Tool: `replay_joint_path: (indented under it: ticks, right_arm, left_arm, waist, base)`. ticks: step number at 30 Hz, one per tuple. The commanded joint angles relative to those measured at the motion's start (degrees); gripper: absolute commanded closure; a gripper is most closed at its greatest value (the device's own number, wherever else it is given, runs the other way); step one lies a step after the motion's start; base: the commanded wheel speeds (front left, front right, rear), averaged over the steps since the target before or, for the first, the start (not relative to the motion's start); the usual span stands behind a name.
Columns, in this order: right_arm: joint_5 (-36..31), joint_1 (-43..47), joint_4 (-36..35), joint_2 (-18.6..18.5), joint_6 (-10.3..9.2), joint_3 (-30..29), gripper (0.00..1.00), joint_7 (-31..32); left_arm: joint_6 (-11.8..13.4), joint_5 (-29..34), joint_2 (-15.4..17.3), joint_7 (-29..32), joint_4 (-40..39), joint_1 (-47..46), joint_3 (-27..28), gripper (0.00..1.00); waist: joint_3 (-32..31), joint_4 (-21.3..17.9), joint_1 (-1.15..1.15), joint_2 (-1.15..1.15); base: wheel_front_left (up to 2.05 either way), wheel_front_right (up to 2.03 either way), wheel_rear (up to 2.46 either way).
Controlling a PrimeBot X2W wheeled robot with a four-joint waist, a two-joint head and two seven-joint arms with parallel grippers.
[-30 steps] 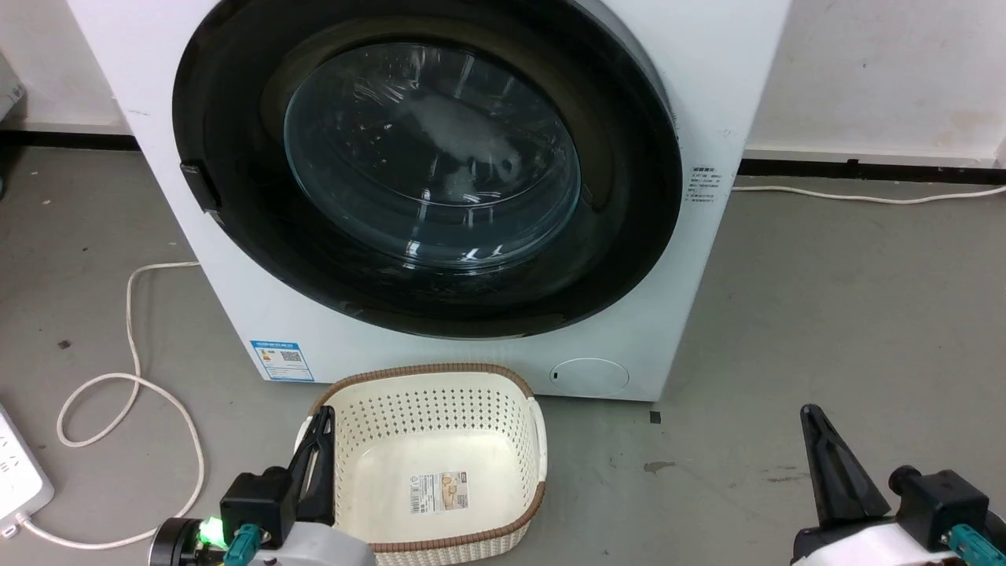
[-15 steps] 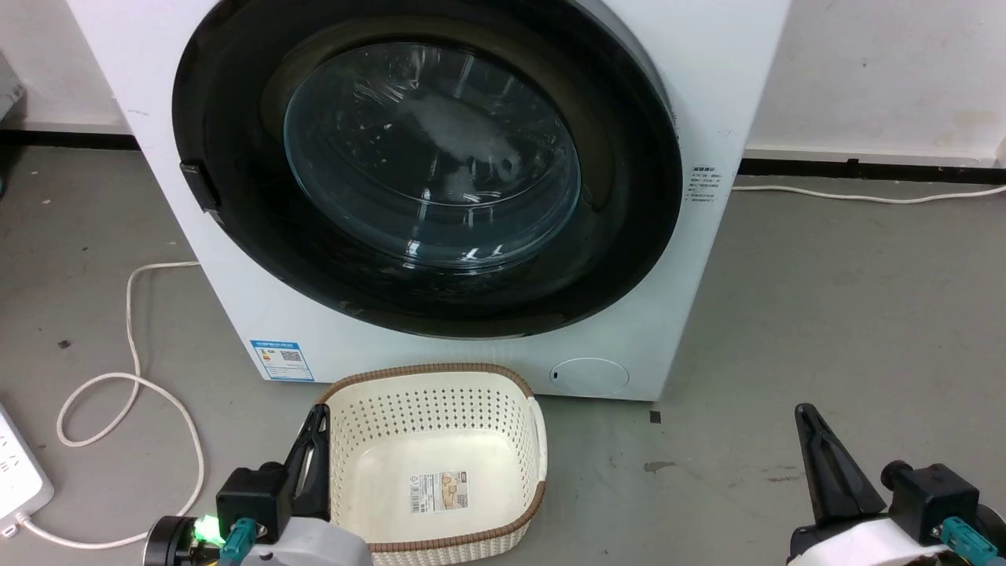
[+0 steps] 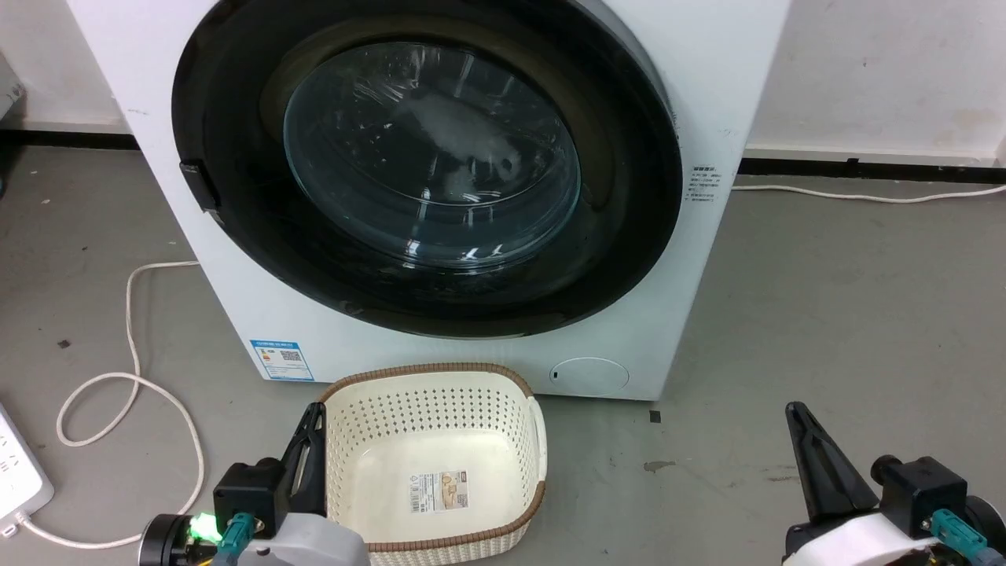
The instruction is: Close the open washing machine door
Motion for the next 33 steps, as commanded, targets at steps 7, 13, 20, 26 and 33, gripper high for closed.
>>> replay_joint_path:
  ticks: [7, 13, 20, 26, 33]
  right_arm:
    - [-0.81, -1.19, -0.51, 0.35, -0.03, 0.11, 1.0, 0.92]
    - [-1.45, -1.46, -0.63, 0.43, -0.03, 0.17, 1.0, 1.79]
    - [-2.01, -1.7, -0.73, 0.5, -0.03, 0.22, 1.0, 2.56]
    - [-2.49, -1.91, -0.82, 0.57, -0.03, 0.26, 1.0, 3.22]
    - [-3.12, -2.18, -0.94, 0.65, -0.04, 0.32, 1.0, 4.1]
  left_arm:
    - [-0.3, 0.67, -0.38, 0.99, -0.76, -0.54, 0.55, 1.0]
    - [-0.39, 0.98, -0.49, 1.92, -1.23, -0.6, 0.93, 1.0]
    - [-0.47, 1.25, -0.58, 2.74, -1.65, -0.65, 1.27, 1.0]
    - [-0.54, 1.49, -0.66, 3.44, -2.01, -0.69, 1.55, 1.0]
    - [-0.62, 1.8, -0.77, 4.38, -2.48, -0.75, 1.94, 1.0]
  waist:
    - [0.02, -0.03, 0.0, 0.0]
    - [0.05, -0.06, 0.0, 0.0]
    - [0.07, -0.08, 0.0, 0.0]
    - [0.09, -0.11, 0.0, 0.0]
    - [0.11, -0.14, 0.0, 0.0]
  base:
    - [0.0, 0.0, 0.0]
    - [0.0, 0.0, 0.0]
    - [0.0, 0.0, 0.0]
    - [0.0, 0.0, 0.0]
    - [0.0, 0.0, 0.0]
